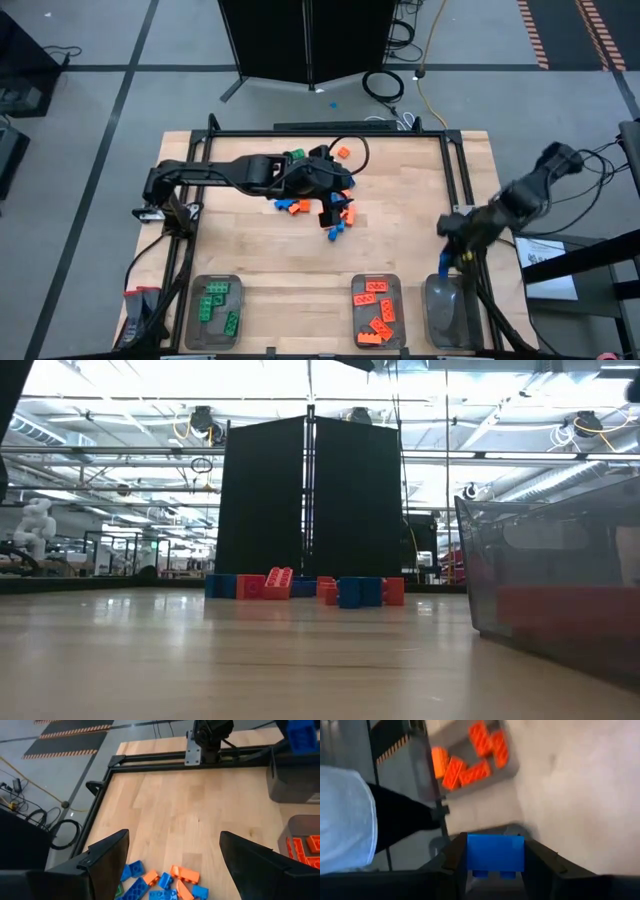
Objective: Sort blocks
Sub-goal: Put the blue game piece into the right black bin, then put the orange game piece into the center black bin
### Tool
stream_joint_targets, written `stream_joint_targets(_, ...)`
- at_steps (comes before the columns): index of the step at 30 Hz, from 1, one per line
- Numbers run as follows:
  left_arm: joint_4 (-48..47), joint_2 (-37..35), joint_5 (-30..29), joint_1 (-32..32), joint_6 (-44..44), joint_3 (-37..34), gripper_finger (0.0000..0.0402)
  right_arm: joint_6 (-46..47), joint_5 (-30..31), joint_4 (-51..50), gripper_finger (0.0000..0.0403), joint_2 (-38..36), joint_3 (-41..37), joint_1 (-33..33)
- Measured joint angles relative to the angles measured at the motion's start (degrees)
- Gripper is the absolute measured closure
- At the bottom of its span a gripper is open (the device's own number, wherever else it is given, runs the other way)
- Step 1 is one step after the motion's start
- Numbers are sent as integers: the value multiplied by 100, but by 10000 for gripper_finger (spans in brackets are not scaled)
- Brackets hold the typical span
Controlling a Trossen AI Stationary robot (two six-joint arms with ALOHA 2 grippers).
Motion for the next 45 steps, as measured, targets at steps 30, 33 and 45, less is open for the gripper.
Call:
stream_joint_targets(30, -226, -10, 170, 296, -775, -463, 87, 1639, -132, 1206, 54, 2101, -549, 1877)
stream_joint_targets(33, -223, -6, 225, 397, -1045, -895, 87, 1637, -99, 1198, 74, 1814, -546, 1798)
stream_joint_targets(45, 1578, 164, -387, 318, -3768, -2686, 87, 1745, 448, 458, 99, 761, -544, 1379)
